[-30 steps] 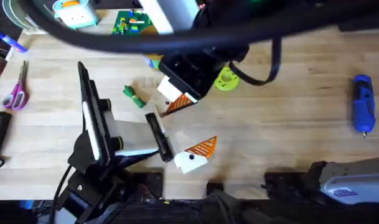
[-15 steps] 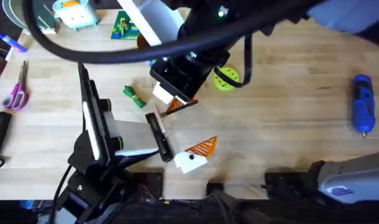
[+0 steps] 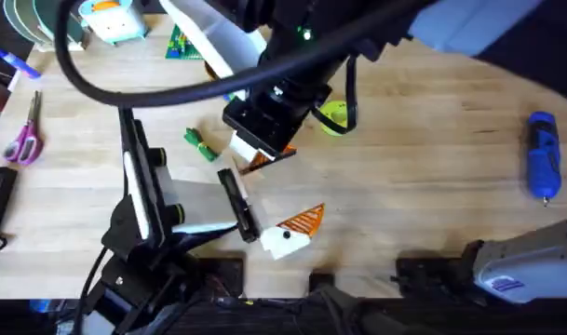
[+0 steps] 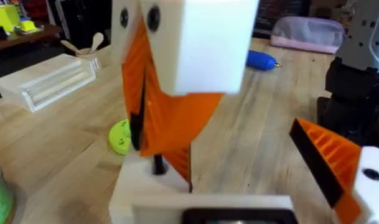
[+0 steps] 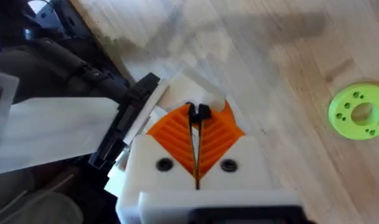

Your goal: Pick up the gripper from the table and insert it into the empty holder that is missing its gripper. Then pick up a screw, insert it into the mounting hole, and use the screwdriver to tighten it. Finally, clean up the table by picking up the vegetable and placing it into the bucket.

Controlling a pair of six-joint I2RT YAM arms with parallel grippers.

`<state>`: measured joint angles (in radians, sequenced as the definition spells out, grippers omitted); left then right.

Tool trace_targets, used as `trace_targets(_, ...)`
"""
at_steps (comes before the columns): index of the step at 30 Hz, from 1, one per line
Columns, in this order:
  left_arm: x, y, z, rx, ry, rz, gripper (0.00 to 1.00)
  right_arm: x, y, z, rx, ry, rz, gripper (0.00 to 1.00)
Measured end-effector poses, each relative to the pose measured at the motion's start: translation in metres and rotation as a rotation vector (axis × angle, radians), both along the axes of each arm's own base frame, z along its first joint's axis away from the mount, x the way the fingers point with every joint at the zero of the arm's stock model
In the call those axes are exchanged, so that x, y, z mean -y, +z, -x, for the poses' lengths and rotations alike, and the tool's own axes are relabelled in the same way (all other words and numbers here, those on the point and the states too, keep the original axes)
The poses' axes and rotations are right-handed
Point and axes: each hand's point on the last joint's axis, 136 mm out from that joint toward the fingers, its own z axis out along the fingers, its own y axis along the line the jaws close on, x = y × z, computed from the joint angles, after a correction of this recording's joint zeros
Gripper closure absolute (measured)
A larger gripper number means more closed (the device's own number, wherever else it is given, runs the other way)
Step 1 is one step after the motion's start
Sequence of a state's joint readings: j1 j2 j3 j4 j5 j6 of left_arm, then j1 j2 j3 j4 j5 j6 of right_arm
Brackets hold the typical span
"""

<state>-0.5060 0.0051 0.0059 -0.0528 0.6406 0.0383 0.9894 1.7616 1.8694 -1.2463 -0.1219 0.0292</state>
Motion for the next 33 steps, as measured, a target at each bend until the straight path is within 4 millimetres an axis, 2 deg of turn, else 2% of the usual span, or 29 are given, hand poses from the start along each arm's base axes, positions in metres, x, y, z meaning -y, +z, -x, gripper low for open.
trace_targets(17,0.0,0.0,0.0,0.0,0.0,0.0,0.009,-0.0028,-0.0029,-0.0012,-0.003,0.001,0.0,0.994)
trace_targets(20,0.0,-0.0001,-0.0001,-0.001,0.0,0.0,0.008,-0.0028,-0.0029,-0.0012,-0.003,0.002,0.0,0.956)
trace_targets(22,0.0,-0.0001,-0.0001,-0.001,0.0,0.0,0.008,-0.003,-0.0028,-0.0012,-0.003,0.003,-0.001,0.886)
trace_targets(27,0.0,0.0,0.0,0.0,0.0,0.0,0.008,-0.0029,-0.0028,-0.001,-0.003,0.005,-0.001,0.522)
trace_targets(32,0.0,-0.0001,-0.0001,0.0,0.0,0.0,0.008,-0.003,-0.0028,-0.0008,-0.005,0.004,-0.001,0.335)
trace_targets(33,0.0,-0.0001,-0.0001,0.0,0.0,0.0,0.008,-0.0027,-0.003,-0.0005,-0.006,0.004,0.0,0.262)
